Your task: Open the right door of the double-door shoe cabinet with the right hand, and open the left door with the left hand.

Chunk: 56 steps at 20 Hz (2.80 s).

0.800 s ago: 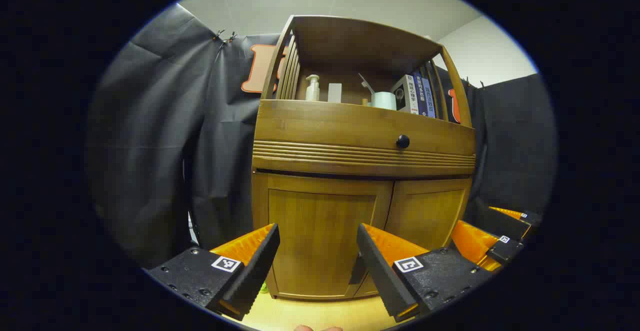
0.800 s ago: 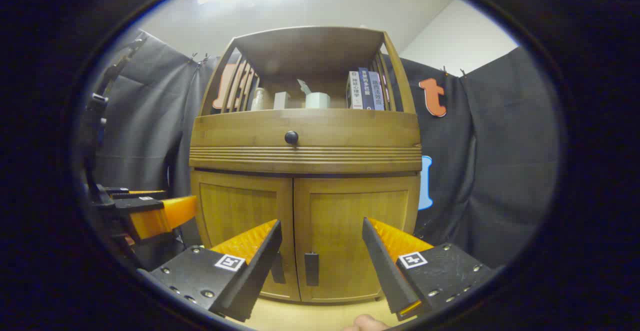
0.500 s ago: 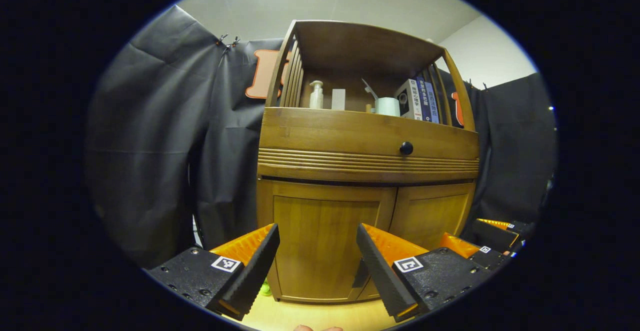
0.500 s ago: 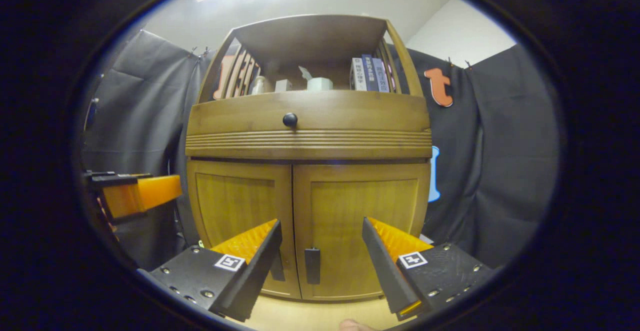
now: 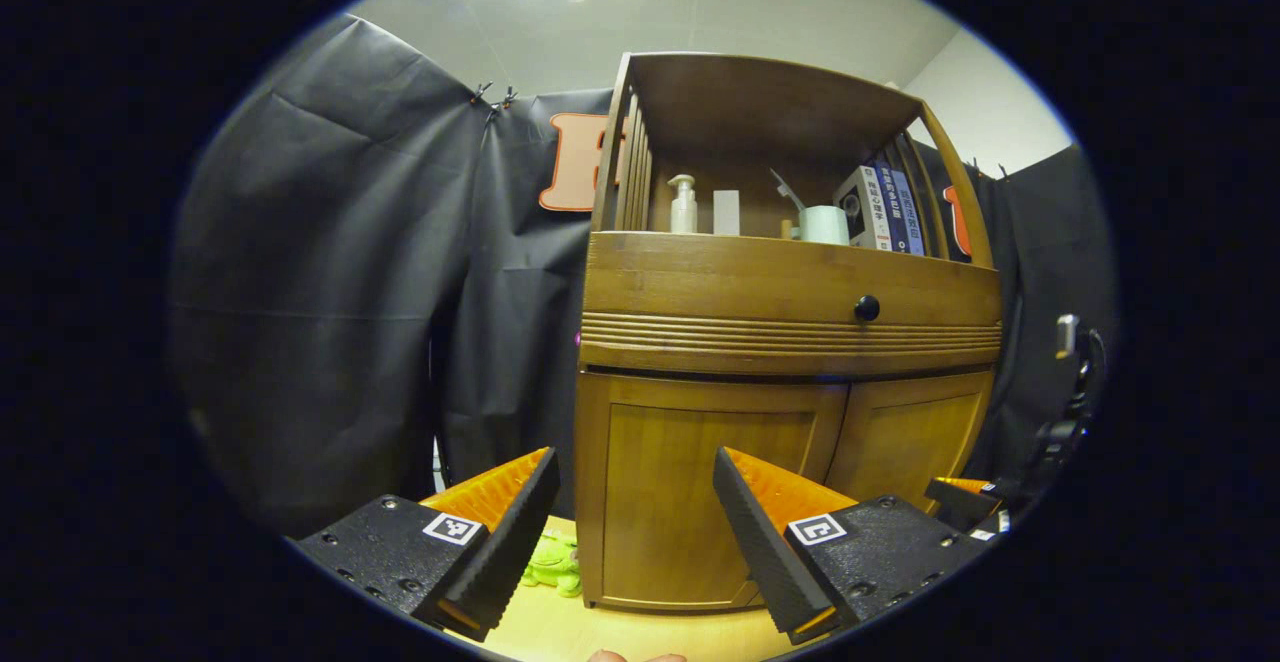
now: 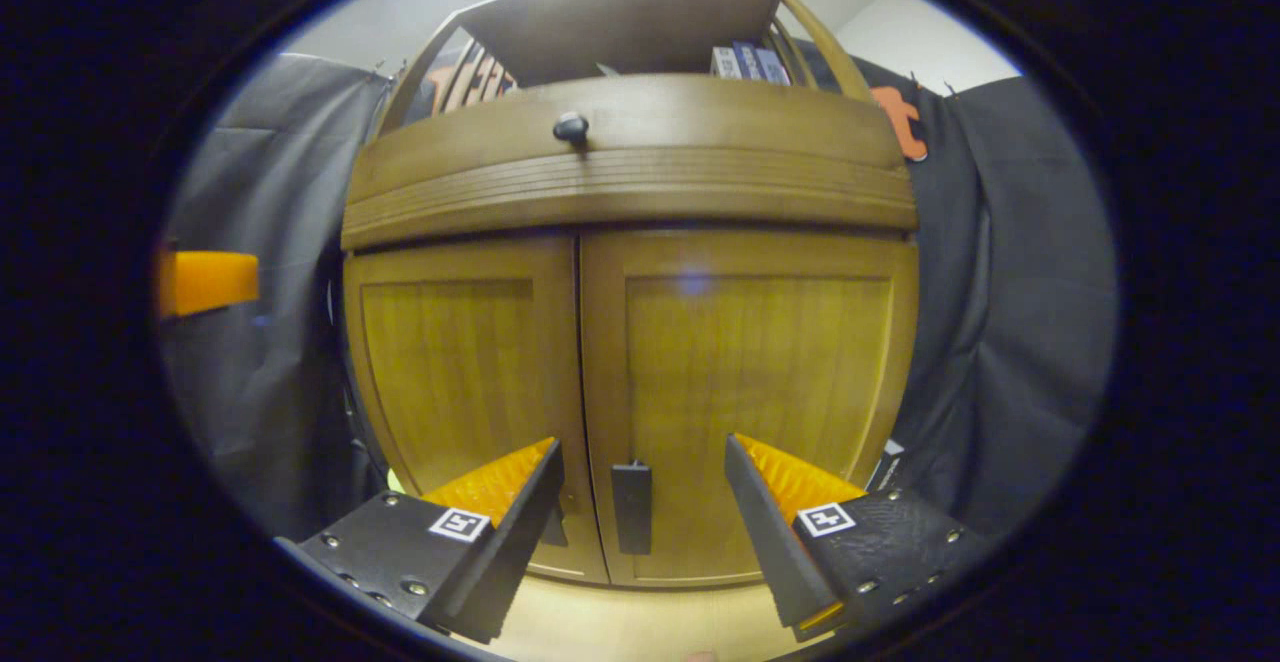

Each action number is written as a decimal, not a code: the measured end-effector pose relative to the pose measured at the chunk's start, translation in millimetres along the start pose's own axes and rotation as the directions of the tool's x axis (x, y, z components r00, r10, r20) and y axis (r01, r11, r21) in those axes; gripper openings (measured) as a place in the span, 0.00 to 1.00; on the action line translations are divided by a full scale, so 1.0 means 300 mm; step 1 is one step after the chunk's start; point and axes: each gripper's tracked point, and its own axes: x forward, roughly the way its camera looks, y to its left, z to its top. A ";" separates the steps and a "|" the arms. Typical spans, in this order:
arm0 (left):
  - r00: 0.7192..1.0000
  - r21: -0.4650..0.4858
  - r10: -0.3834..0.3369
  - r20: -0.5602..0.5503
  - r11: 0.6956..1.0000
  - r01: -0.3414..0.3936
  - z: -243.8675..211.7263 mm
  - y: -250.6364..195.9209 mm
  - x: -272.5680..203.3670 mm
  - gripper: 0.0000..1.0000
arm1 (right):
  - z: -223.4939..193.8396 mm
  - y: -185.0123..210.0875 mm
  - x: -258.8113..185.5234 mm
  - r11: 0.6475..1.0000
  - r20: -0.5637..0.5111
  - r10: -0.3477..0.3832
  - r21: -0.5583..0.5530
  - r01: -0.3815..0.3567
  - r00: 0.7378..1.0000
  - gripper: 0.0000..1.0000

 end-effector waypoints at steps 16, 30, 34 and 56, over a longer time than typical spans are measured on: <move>0.997 0.051 0.078 -0.028 0.996 -0.077 -0.039 0.147 -0.081 0.92 | -0.260 0.001 0.232 0.998 -0.201 -0.066 0.012 0.070 0.977 0.30; 0.980 0.040 -0.193 -0.058 0.980 0.195 -0.058 -0.155 -0.068 0.92 | -0.242 -0.006 0.221 0.992 -0.156 -0.112 0.031 0.119 0.981 0.25; 0.971 0.030 -0.231 -0.064 0.972 0.234 -0.072 -0.200 -0.076 0.92 | -0.241 -0.006 0.219 0.991 -0.150 -0.120 0.036 0.127 0.981 0.25; 0.853 -0.035 -0.503 -0.139 0.864 0.503 -0.211 -0.607 -0.155 0.96 | -0.192 -0.188 0.128 0.877 -0.083 -0.466 0.094 0.472 0.881 0.16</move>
